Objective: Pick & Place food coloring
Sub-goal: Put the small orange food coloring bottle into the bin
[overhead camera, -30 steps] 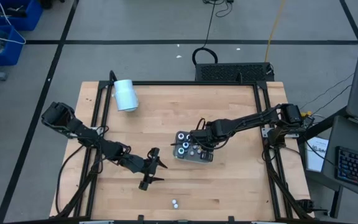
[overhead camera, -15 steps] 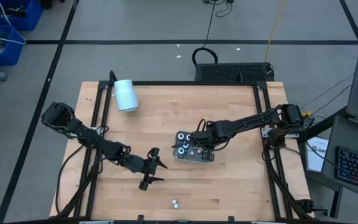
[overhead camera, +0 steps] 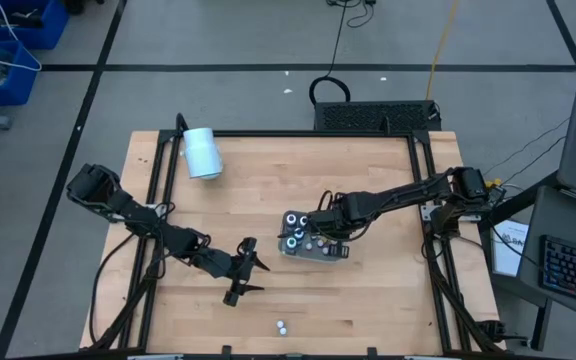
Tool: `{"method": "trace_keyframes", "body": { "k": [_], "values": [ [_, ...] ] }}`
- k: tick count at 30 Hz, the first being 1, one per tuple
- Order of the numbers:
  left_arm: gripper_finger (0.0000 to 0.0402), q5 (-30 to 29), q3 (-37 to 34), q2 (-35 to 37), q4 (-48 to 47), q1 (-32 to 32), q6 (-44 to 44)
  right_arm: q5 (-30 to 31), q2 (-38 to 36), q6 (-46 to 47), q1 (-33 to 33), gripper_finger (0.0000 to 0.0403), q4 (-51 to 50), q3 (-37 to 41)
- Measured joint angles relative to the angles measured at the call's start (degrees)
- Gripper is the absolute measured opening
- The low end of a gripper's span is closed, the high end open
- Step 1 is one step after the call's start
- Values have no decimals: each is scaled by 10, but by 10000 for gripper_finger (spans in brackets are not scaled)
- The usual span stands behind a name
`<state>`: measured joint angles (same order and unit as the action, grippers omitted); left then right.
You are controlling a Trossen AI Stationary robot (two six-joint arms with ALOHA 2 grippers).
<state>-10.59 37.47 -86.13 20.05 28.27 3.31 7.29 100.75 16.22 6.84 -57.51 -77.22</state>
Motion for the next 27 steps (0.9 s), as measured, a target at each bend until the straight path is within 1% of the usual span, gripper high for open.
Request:
{"method": "trace_keyframes", "body": {
  "k": [5,10,13,19,27],
  "values": [
    [246,0,0,0,0,0,-6,-3,0,-30,0,57,-37,-44],
    [246,0,0,0,0,0,-6,-49,0,-94,-2,57,-38,-55],
    [246,0,0,0,0,0,-8,-77,7,-115,-4,57,-47,-55],
    [246,0,0,0,0,0,-23,-89,36,-127,-5,57,-51,-55],
    [246,0,0,0,0,0,-32,-88,69,-140,-13,57,-51,-55]
  ]
}}
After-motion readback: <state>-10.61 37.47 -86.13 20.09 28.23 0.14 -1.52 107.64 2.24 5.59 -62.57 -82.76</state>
